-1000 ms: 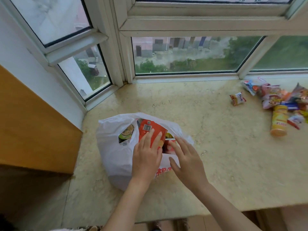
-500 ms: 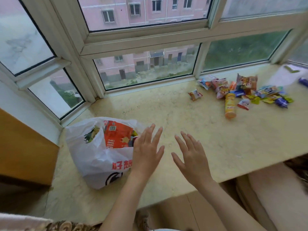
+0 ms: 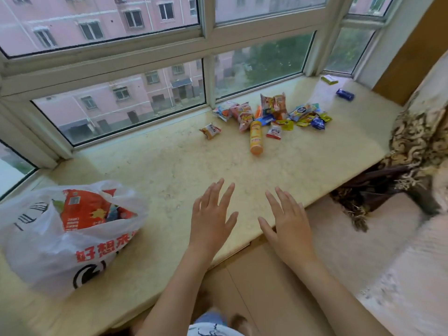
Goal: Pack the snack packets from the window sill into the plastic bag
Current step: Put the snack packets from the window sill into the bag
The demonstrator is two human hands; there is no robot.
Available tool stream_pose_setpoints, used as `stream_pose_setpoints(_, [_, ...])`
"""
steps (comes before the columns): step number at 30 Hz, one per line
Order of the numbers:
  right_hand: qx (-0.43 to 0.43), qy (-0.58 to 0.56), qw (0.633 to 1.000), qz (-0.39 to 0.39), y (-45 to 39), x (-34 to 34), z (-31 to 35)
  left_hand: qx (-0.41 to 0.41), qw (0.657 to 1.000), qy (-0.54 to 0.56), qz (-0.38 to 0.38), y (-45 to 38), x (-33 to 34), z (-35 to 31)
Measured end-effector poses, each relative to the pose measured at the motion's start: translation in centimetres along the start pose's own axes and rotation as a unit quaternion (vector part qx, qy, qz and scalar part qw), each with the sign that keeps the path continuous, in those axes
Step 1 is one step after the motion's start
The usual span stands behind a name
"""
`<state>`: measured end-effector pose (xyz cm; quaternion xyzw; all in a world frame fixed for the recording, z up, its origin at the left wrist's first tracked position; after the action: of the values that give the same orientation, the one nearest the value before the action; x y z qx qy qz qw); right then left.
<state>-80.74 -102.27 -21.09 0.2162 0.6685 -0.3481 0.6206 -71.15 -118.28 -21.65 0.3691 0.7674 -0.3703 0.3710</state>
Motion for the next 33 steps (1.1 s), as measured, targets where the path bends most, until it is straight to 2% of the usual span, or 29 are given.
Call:
stream_pose_setpoints(9, [0.041, -0.006, 0.999, 0.013, -4.7, 2.0, -5.8, -0.004, 0.999, 0.008, 0.043, -7.2, 5.3, -1.7])
stream_pose_setpoints(21, [0.058, 0.032, 0.997, 0.051, -17.4, 4.4, -13.0, -0.007, 0.997, 0.044, 0.069, -22.7, 11.4, -1.2])
stream_pose_setpoints(33, [-0.002, 0.022, 0.994, 0.108, -29.1, 8.9, -17.4, -0.089, 0.992, 0.038, 0.082, -30.9, 16.6, 1.0])
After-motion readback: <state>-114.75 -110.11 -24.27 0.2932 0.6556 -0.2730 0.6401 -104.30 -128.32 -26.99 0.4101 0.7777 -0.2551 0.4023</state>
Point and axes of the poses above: each hand's wrist, its own y-axis away from the middle knuckle, its own x-axis out of the palm, z = x × y, the point moved 3 cm from there along -y, towards the middle knuckle, and after that the axes turned 15 degrees about y, right-handed, at the moved point
